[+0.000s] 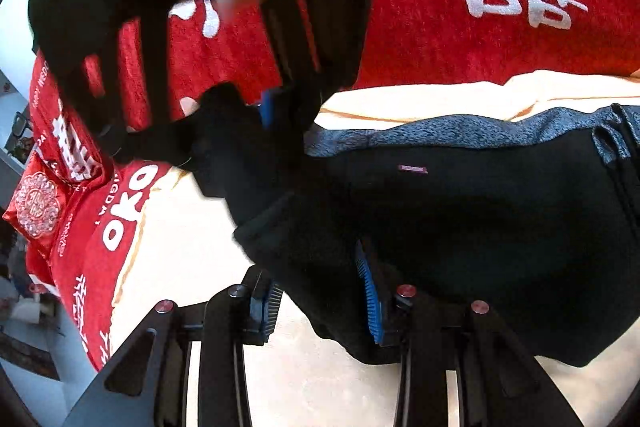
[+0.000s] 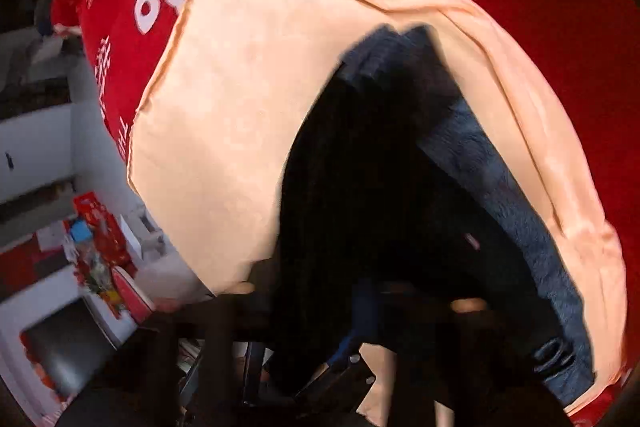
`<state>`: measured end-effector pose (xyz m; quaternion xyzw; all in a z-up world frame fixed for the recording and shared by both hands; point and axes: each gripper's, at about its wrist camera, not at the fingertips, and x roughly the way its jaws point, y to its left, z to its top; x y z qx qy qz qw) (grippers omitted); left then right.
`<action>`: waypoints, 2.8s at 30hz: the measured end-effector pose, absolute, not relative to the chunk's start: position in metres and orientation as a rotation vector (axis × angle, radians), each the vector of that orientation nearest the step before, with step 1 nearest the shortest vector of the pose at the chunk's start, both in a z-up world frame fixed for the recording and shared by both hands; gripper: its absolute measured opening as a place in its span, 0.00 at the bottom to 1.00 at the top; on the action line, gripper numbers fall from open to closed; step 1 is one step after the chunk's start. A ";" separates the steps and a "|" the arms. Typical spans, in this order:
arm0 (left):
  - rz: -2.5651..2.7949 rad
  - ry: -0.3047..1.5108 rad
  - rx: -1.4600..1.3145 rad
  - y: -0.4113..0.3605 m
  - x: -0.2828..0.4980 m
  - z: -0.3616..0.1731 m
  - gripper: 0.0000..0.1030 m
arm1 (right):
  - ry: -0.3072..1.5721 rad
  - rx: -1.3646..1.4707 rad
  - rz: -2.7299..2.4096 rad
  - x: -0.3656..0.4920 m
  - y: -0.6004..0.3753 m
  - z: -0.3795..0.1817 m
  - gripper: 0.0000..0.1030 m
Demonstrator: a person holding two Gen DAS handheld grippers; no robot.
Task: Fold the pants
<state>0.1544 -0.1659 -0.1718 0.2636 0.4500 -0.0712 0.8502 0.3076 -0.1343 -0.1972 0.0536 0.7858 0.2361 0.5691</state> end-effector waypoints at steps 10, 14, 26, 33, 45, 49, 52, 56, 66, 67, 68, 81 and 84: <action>-0.292 0.822 0.578 -0.222 0.129 -0.117 0.35 | 1.586 0.396 0.591 0.267 -0.246 -0.125 0.17; -0.390 0.789 0.561 -0.259 0.109 -0.090 0.35 | 1.478 0.500 0.561 0.234 -0.318 -0.093 0.17; -0.685 0.820 0.645 -0.408 0.015 -0.081 0.35 | 1.292 0.840 0.364 0.094 -0.506 -0.109 0.17; -0.726 0.919 0.778 -0.473 -0.024 -0.148 0.35 | 1.318 0.907 0.245 0.053 -0.561 -0.182 0.17; -0.670 1.039 0.793 -0.448 -0.010 -0.166 0.77 | 1.320 0.980 0.181 0.030 -0.566 -0.220 0.17; -0.658 1.126 0.710 -0.426 -0.001 -0.156 0.77 | 1.353 0.859 0.142 0.027 -0.556 -0.213 0.17; -0.636 1.161 0.666 -0.412 0.004 -0.149 0.77 | 1.376 0.799 0.096 0.025 -0.549 -0.214 0.18; -0.644 1.200 0.612 -0.392 0.017 -0.142 0.77 | 1.374 0.782 0.038 0.021 -0.550 -0.212 0.20; -0.476 1.360 0.448 -0.334 0.069 -0.148 0.77 | 1.417 0.596 -0.210 0.001 -0.538 -0.190 0.55; -0.469 1.365 0.445 -0.330 0.071 -0.148 0.77 | 1.420 0.611 -0.235 -0.003 -0.538 -0.188 0.55; -0.465 1.371 0.444 -0.327 0.073 -0.149 0.77 | 1.422 0.616 -0.253 -0.006 -0.537 -0.187 0.56; -0.498 1.395 0.421 -0.293 0.092 -0.143 0.77 | 1.427 0.576 -0.424 -0.028 -0.484 -0.167 0.63; -0.503 1.406 0.411 -0.286 0.092 -0.143 0.77 | 1.430 0.582 -0.427 -0.029 -0.470 -0.171 0.65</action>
